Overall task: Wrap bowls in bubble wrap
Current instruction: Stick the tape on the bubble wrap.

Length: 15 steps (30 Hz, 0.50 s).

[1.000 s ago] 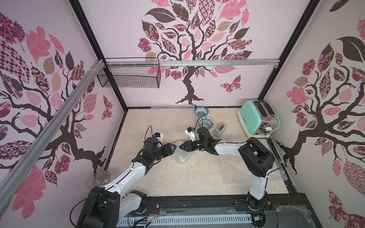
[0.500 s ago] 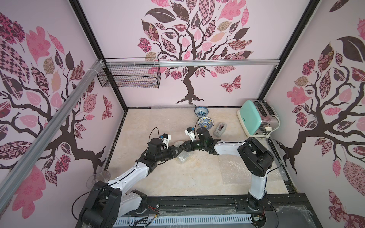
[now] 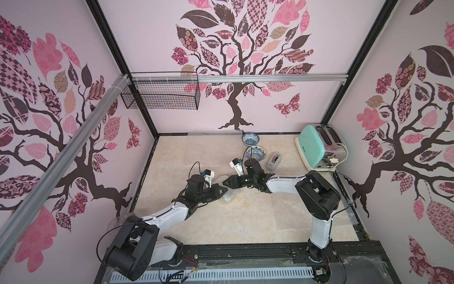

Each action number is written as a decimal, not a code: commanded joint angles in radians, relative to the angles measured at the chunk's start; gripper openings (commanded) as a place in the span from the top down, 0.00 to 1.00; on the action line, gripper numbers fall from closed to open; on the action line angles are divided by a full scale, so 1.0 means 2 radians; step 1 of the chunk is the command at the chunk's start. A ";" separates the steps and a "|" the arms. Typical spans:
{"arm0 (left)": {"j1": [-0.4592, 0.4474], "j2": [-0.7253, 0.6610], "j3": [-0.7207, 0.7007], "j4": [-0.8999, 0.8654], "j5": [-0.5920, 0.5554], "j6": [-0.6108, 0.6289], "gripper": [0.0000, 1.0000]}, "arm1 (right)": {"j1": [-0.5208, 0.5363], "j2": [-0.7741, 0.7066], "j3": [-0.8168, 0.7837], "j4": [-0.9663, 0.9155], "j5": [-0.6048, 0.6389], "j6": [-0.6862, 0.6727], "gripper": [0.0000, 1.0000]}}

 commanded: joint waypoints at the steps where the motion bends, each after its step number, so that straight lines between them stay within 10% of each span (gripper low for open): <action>1: 0.005 0.011 -0.004 0.014 -0.021 -0.007 0.94 | 0.000 0.004 0.014 0.004 0.003 0.003 0.60; 15: 0.010 0.068 0.001 0.124 -0.014 -0.030 0.85 | 0.001 0.005 0.012 0.009 0.000 0.006 0.60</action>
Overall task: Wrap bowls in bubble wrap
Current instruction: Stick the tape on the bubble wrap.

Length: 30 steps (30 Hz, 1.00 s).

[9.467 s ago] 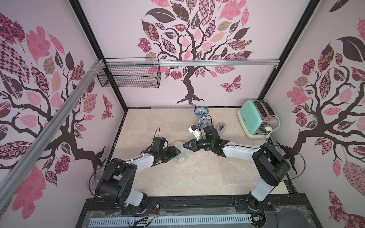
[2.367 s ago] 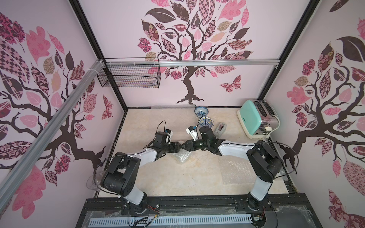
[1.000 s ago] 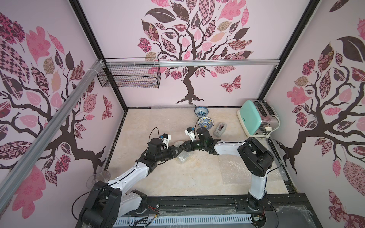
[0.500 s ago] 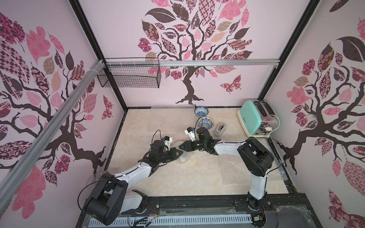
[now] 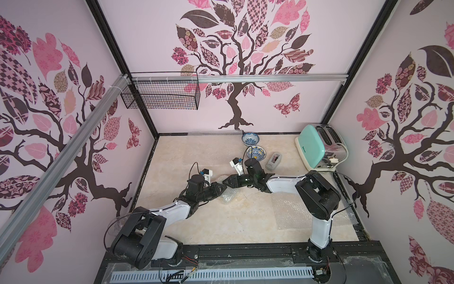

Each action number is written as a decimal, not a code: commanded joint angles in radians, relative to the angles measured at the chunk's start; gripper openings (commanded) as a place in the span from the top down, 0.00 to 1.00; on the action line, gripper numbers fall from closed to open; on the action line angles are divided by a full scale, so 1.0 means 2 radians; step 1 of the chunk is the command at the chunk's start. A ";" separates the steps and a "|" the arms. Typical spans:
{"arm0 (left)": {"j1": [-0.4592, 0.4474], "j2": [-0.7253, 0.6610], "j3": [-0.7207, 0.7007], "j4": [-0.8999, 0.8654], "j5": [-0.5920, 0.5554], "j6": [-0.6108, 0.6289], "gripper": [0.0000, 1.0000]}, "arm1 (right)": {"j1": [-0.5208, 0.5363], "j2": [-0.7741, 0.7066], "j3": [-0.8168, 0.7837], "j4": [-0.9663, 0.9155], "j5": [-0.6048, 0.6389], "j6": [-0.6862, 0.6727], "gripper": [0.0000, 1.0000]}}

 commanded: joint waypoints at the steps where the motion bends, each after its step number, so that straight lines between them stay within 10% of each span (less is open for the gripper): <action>1: 0.002 0.018 0.008 0.037 0.004 0.002 0.85 | 0.001 0.005 0.012 0.002 0.000 0.000 0.60; 30: 0.003 0.109 0.067 -0.030 -0.007 -0.007 0.91 | 0.001 0.005 0.003 0.009 -0.006 0.010 0.57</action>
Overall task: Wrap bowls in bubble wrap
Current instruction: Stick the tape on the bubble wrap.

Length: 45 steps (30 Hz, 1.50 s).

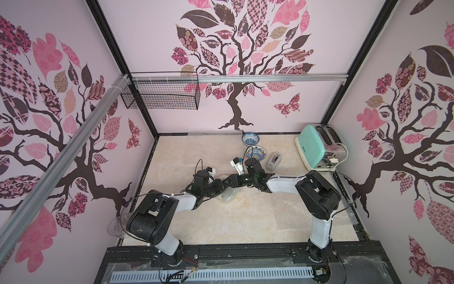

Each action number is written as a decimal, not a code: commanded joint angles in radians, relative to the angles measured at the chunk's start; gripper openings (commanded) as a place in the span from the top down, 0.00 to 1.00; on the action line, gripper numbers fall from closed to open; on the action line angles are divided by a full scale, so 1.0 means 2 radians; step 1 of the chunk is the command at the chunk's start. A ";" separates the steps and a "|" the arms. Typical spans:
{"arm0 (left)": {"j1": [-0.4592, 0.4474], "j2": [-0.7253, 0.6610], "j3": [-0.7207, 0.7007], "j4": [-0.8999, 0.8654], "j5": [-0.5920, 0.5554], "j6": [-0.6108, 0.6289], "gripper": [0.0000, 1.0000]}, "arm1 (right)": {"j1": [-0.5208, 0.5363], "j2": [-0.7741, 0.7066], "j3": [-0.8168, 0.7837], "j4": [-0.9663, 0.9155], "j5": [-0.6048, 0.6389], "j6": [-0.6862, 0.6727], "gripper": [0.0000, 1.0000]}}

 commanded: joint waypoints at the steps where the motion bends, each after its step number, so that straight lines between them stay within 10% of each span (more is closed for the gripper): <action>1: 0.001 0.013 0.008 -0.024 -0.009 0.004 0.91 | 0.001 0.003 0.003 0.007 -0.004 0.001 0.55; 45: 0.001 0.051 0.032 -0.049 -0.016 0.018 0.98 | 0.001 -0.024 0.028 -0.104 0.129 -0.075 0.45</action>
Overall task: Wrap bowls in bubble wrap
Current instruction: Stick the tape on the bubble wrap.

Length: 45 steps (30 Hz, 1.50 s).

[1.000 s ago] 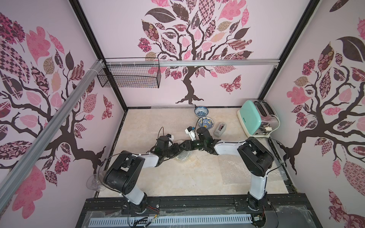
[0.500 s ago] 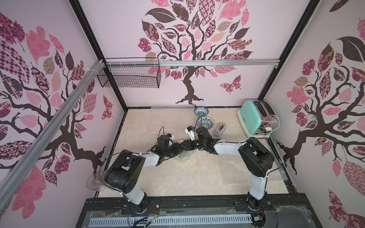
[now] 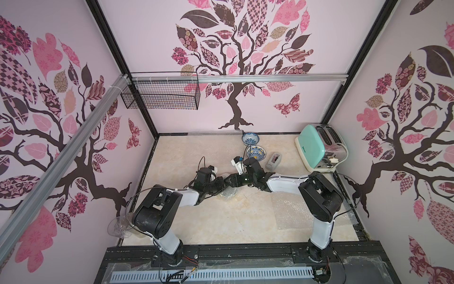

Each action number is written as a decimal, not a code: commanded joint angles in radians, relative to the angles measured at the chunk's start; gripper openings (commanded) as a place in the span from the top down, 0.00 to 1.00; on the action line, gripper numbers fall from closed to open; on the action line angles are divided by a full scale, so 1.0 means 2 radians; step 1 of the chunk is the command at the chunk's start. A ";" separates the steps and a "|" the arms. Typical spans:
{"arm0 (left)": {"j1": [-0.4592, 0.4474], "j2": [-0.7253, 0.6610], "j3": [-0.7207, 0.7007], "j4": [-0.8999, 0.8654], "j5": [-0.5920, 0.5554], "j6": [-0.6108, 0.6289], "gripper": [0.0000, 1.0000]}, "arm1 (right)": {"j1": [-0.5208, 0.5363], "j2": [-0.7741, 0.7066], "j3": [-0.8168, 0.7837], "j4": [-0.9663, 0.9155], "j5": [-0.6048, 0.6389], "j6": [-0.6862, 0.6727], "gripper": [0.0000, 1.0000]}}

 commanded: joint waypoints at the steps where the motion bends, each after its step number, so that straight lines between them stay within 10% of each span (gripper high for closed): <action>1: 0.001 0.015 -0.002 -0.030 -0.015 0.014 0.97 | -0.003 -0.006 0.013 -0.031 0.038 -0.016 0.45; 34: 0.000 0.022 0.002 -0.034 -0.004 0.022 1.00 | -0.003 -0.062 0.037 -0.041 0.101 -0.081 0.39; 45: 0.000 0.015 0.003 -0.036 -0.001 0.024 1.00 | -0.002 -0.040 0.040 -0.065 -0.065 -0.055 0.88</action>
